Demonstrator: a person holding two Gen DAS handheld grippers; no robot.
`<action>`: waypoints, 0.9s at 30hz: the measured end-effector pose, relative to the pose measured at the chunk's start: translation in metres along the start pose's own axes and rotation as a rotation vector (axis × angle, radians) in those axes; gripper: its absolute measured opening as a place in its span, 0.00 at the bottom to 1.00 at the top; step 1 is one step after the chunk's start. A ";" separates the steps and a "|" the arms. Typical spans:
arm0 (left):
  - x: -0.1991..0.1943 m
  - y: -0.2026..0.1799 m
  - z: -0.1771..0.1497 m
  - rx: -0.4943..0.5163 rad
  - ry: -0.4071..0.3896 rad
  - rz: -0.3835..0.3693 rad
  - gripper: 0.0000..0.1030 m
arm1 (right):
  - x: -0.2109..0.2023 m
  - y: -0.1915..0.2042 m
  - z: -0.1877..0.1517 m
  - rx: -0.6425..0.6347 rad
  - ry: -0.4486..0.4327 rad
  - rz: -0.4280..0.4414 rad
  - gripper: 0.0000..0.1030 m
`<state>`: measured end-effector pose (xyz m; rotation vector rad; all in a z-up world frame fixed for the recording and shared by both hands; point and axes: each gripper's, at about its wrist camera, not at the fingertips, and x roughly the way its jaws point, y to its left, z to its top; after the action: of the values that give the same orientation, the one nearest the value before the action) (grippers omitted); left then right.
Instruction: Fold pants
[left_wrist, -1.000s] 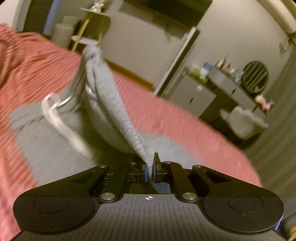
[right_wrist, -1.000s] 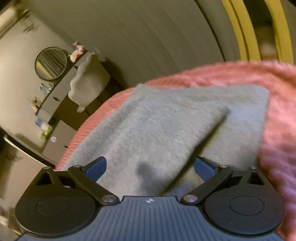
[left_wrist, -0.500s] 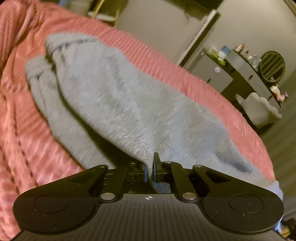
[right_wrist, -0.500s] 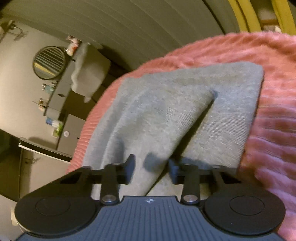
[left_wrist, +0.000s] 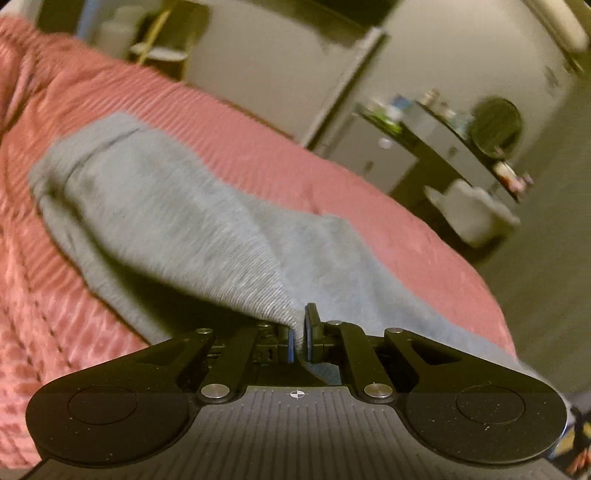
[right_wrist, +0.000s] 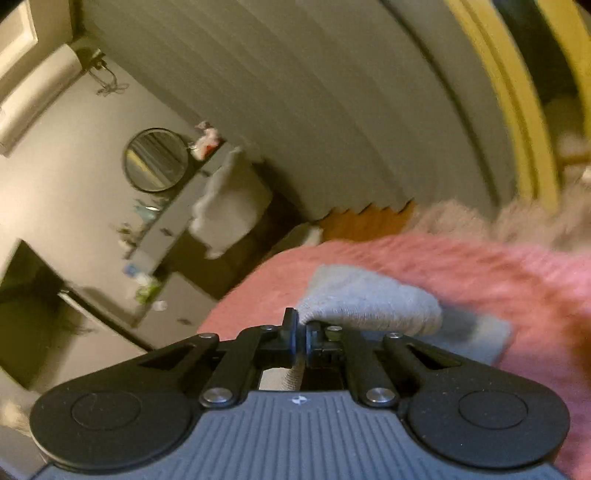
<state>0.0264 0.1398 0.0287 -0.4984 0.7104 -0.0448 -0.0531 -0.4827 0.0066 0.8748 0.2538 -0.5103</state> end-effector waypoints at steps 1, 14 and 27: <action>0.004 -0.002 -0.002 0.017 0.024 0.012 0.11 | 0.003 -0.002 0.000 -0.035 0.012 -0.040 0.05; -0.005 0.069 0.028 -0.124 0.001 0.289 0.70 | -0.002 -0.006 -0.035 -0.209 0.056 -0.362 0.70; 0.042 0.140 0.075 -0.178 0.014 0.340 0.64 | 0.036 0.172 -0.164 -0.353 0.289 0.158 0.96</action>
<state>0.0882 0.2870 -0.0119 -0.5416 0.8088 0.3360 0.0661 -0.2742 0.0039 0.6146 0.5182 -0.1807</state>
